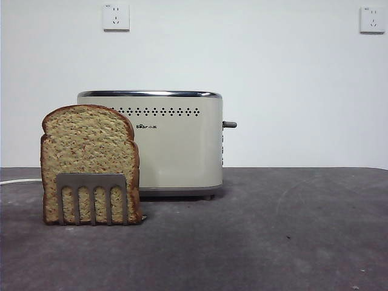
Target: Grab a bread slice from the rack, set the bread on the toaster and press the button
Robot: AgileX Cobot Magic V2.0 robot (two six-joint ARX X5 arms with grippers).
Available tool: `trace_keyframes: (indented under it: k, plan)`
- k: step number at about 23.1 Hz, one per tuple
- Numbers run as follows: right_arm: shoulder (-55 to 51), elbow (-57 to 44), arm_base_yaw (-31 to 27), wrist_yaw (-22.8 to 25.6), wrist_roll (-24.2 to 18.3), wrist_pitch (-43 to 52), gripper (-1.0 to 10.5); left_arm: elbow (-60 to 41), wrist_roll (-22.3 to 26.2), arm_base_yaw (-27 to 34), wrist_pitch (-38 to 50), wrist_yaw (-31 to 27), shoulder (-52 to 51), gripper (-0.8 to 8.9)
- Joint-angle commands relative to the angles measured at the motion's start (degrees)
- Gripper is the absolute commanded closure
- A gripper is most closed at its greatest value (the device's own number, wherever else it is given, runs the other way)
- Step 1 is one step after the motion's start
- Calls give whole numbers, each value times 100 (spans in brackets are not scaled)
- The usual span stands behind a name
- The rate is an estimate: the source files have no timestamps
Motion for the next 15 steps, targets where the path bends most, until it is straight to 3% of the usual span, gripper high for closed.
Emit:
trace_keyframes:
  k: [1, 4, 11, 12, 14, 15]
  plan:
    - [251, 330, 37, -160, -743, -544, 958, 426, 1051, 2, -601, 173, 426, 822]
    - [391, 459, 59, -166, -846, -800, 958, 743, 1438, -17, -1029, 192, 756, 822]
    - [398, 459, 59, -164, -879, -835, 958, 907, 1451, -81, -1040, 188, 990, 782]
    - [398, 459, 59, -164, -881, -833, 958, 907, 1449, -90, -1019, 186, 994, 653]
    - [398, 459, 59, -166, -885, -833, 958, 907, 1458, -192, -944, 125, 1001, 272]
    - [398, 459, 59, -166, -896, -833, 958, 907, 1491, -271, -907, 46, 1012, 218]
